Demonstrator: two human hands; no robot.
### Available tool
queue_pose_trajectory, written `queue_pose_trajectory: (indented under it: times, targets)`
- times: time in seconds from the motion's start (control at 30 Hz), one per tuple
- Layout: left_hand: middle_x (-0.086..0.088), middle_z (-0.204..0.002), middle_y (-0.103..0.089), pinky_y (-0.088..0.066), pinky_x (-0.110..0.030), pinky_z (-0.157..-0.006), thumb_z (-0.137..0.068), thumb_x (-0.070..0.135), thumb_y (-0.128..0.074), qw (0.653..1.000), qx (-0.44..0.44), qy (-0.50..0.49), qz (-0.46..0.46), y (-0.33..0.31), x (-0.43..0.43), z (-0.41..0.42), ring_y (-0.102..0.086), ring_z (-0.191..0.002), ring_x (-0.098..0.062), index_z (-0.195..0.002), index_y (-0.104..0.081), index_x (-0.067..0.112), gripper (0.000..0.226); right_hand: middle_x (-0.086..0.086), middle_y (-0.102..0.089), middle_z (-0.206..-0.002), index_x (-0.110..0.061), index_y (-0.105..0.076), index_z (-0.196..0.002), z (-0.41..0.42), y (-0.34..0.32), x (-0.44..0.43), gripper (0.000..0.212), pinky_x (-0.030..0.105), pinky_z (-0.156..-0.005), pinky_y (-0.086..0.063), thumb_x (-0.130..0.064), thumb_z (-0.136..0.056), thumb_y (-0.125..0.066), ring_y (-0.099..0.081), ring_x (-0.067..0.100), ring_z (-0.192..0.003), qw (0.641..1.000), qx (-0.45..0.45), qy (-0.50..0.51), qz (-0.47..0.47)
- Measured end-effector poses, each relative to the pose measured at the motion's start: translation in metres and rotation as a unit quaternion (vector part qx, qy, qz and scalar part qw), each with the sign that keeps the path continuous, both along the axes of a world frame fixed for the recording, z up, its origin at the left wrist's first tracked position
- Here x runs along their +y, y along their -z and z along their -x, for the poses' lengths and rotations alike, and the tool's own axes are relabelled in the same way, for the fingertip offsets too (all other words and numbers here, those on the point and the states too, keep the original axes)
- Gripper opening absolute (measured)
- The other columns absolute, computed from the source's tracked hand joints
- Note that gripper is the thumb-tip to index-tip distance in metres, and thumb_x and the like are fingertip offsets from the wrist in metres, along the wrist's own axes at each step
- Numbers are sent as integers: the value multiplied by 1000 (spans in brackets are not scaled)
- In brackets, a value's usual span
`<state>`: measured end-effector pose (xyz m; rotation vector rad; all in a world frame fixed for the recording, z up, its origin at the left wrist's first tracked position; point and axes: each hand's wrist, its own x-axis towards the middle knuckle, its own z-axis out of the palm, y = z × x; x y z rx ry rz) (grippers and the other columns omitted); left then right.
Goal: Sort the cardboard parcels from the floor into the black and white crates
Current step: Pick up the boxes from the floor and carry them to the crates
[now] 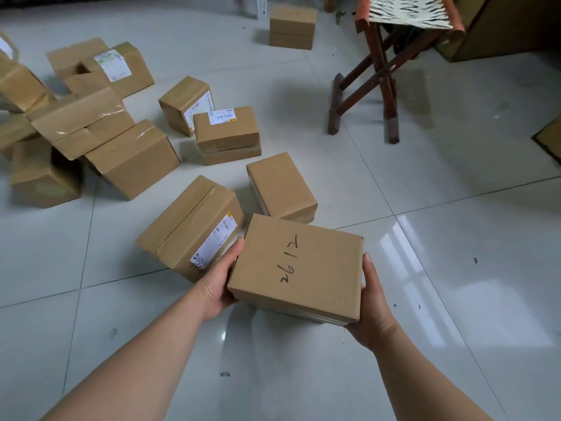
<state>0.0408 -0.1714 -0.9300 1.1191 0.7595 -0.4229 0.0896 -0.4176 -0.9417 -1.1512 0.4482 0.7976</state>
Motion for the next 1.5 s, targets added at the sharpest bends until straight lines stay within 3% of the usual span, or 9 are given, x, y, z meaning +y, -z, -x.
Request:
queue_pose_trajectory:
  times: [0.23,0.4,0.57,0.67,0.97,1.07,1.23,1.37,1.5]
  targets:
    - [1,-105,-75,-50,-32,-80,-53,84,-64,999,-23,-28,-24,-48,12,-14,-70,-88,-13,-109,-70,31,77,4,-69,-122,-36,-65,-124,-35,-49,18,68,44,-96,-46,-73,-91,-18,-64,25,-114,998,-27,-51,26]
    - [0,-113,-73,-48,-33,-87,-71,77,-55,997,-15,-69,-15,-135,22,-11,-65,-103,-18,-119,-67,28,69,5,-70,-120,-36,-68,-120,-54,-142,35,70,51,-104,-42,-74,-90,-18,-64,28,-115,994,-34,-103,24]
    - [-9,-125,-66,-34,-45,-108,-59,87,-54,995,1,-99,-9,-260,41,1,-56,-117,-24,-122,-67,30,85,11,-72,-113,-35,-73,-110,-63,-271,56,73,55,-100,-44,-76,-89,-17,-68,32,-104,987,-44,-151,40]
    - [-9,-124,-67,-31,-48,-112,-74,84,-47,993,2,-115,4,-348,50,12,-57,-119,-25,-118,-69,31,73,9,-72,-113,-35,-72,-112,-61,-355,70,74,56,-101,-43,-78,-87,-17,-67,32,-106,983,-47,-173,47]
    - [-2,-109,-74,-47,-46,-101,-71,78,-50,979,1,-202,-21,-622,93,71,-65,-109,-24,-116,-68,29,69,4,-76,-101,-33,-79,-90,-37,-624,134,74,33,-73,-53,-79,-87,-22,-73,21,-84,963,-46,-264,27]
    - [-5,-107,-75,-45,-49,-103,-70,80,-50,971,1,-235,-35,-688,115,100,-65,-109,-26,-114,-69,27,72,6,-76,-98,-30,-80,-85,-23,-689,170,75,35,-76,-52,-78,-87,-22,-74,22,-80,953,-61,-295,21]
    - [-6,-108,-74,-45,-52,-102,-68,84,-47,959,-12,-277,-62,-755,172,144,-64,-110,-29,-113,-71,28,76,7,-68,-123,-34,-70,-115,1,-752,247,85,57,-109,-35,-93,-68,-33,-61,33,-119,929,-59,-363,33]
    - [-9,-106,-74,-47,-53,-99,-62,88,-49,948,-13,-308,-75,-780,238,174,-64,-109,-31,-109,-73,27,80,11,-66,-127,-27,-68,-121,14,-772,329,94,60,-106,-36,-94,-59,-46,-59,39,-120,924,-60,-374,48]
    - [-10,-104,-75,-49,-52,-97,-64,89,-46,943,-7,-321,-84,-806,313,197,-65,-107,-31,-104,-76,24,82,9,-72,-113,-28,-74,-107,31,-794,415,88,48,-99,-47,-93,-64,-34,-66,34,-108,914,-59,-396,66]
